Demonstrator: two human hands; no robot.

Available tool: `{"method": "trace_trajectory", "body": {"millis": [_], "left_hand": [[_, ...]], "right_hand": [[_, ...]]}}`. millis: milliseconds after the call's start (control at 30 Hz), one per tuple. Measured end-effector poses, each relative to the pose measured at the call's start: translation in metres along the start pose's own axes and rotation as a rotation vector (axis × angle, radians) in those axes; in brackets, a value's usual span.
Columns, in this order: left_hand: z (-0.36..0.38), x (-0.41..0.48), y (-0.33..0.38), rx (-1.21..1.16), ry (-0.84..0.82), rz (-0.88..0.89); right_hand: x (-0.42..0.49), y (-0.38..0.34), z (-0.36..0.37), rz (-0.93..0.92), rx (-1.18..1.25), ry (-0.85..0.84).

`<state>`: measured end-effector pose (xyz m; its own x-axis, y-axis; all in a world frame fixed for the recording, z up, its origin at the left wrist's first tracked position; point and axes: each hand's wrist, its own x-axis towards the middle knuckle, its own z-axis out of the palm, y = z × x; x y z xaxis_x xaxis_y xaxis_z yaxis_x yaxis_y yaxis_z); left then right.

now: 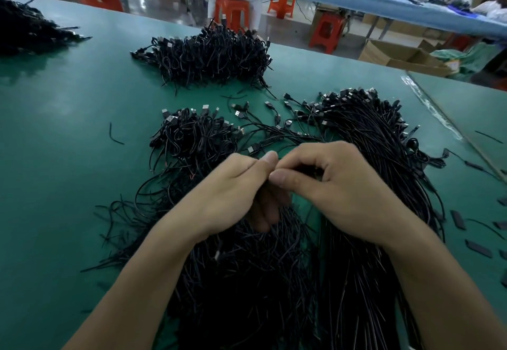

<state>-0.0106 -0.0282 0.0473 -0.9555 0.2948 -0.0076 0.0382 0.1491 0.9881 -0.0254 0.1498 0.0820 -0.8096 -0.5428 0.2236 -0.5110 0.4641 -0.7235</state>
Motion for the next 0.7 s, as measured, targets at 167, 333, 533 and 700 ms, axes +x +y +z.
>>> {"method": "trace_trajectory", "body": {"millis": [167, 333, 533, 700], "left_hand": [[-0.002, -0.003, 0.000, -0.200, -0.173, -0.012], [-0.013, -0.007, -0.003, -0.555, -0.525, 0.006], [-0.010, -0.002, -0.007, -0.598, -0.519, -0.028], [-0.002, 0.004, -0.011, -0.414, -0.188, -0.044]], "right_hand": [[0.002, 0.005, -0.002, -0.017, 0.245, 0.133], [-0.001, 0.006, 0.001, 0.020, 0.587, -0.088], [-0.002, 0.008, -0.002, 0.008, 0.386, -0.034], [-0.005, 0.008, 0.001, -0.024, 0.131, 0.035]]}}
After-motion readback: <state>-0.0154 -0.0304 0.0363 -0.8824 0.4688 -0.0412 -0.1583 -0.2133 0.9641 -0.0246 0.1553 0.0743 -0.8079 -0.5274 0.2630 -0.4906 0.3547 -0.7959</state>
